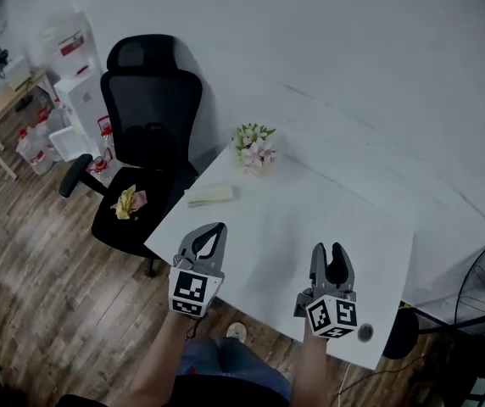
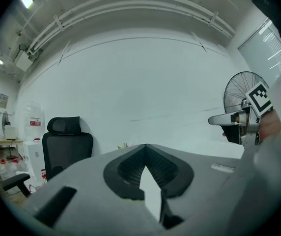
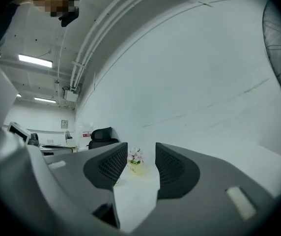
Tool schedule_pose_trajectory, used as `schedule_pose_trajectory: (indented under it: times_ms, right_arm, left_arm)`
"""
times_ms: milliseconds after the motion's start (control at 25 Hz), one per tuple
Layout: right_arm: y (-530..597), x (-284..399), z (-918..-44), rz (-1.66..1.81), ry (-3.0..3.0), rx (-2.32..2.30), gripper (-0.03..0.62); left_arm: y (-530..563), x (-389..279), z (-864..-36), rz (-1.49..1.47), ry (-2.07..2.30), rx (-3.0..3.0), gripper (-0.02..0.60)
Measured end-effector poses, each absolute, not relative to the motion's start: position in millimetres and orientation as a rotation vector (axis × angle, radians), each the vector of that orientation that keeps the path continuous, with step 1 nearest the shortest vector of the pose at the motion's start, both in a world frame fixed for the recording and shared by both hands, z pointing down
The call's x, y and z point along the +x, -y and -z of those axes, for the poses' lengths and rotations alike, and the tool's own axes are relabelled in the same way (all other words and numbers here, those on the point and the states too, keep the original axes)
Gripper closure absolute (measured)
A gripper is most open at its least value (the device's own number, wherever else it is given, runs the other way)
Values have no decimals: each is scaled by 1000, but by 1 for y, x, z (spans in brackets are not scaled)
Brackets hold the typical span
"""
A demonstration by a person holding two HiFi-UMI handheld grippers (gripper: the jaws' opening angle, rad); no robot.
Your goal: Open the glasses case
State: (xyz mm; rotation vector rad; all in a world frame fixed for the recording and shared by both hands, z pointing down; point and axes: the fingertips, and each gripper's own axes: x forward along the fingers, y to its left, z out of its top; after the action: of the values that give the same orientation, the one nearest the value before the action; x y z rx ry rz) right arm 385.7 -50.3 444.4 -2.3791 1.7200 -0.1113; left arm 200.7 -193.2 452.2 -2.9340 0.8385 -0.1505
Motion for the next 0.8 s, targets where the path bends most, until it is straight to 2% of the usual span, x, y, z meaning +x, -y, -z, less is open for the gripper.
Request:
schedule_pose_trajectory:
  times_ms: [440, 800]
  right_arm:
    - [131, 422, -433, 125, -1833, -2330, 428]
    - [218, 370, -431, -77, -2346, -2270, 437]
  left_arm:
    - [263, 245, -441, 148, -905, -2931, 574]
    - [294, 224, -450, 178, -999, -2921, 574]
